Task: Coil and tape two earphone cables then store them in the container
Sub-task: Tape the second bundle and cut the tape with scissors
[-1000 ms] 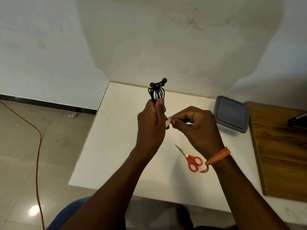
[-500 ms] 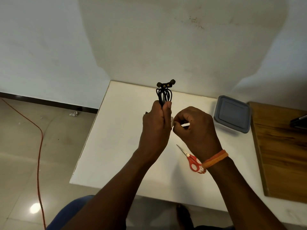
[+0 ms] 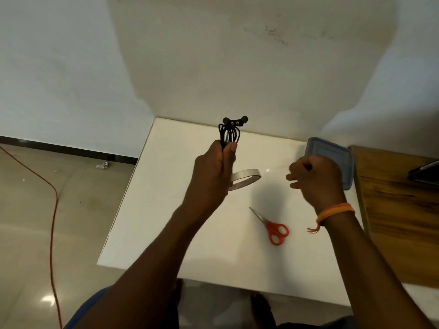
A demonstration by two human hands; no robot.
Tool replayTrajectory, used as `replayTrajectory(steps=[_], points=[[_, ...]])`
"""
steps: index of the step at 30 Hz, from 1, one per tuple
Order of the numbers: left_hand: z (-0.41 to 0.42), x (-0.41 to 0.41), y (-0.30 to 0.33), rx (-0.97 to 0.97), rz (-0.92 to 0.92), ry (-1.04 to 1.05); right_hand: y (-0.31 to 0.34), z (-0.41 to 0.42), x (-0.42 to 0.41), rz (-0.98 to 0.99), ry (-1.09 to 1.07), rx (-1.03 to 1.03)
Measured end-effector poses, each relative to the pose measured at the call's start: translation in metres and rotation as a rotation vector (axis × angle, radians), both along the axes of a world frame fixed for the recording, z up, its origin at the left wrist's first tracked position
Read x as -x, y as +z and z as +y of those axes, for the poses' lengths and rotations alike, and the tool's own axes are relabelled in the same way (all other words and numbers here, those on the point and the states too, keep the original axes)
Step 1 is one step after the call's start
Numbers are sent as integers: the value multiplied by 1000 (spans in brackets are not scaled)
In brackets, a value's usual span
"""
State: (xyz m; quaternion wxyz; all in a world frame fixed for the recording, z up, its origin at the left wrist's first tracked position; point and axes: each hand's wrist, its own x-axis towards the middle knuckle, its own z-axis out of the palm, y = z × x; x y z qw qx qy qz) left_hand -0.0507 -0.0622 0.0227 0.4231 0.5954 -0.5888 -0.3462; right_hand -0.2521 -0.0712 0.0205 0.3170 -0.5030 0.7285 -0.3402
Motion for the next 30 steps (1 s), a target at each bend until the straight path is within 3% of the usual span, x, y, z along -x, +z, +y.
replayTrajectory(steps=[2, 5, 9, 18, 22, 27, 30], points=[[-5, -11, -3, -48, 43, -31, 2, -2, 12, -360, -155, -111], [-10, -27, -11, -122, 37, -80, 12, -1, 23, -773, -200, -259], [-13, -36, -23, -240, 60, -78, 20, 2, 23, -1028, -138, -427], [-12, -30, -30, -291, 27, -159, 22, 7, 3, -1069, 124, -378], [-7, -19, -25, -369, 157, -231, 24, 7, -3, -1084, 141, -364], [-5, -17, -18, -301, 97, -237, 26, 6, 7, -1086, 156, -392], [-8, -23, -13, -271, 155, -217, 23, 5, 21, -1132, 133, -415]])
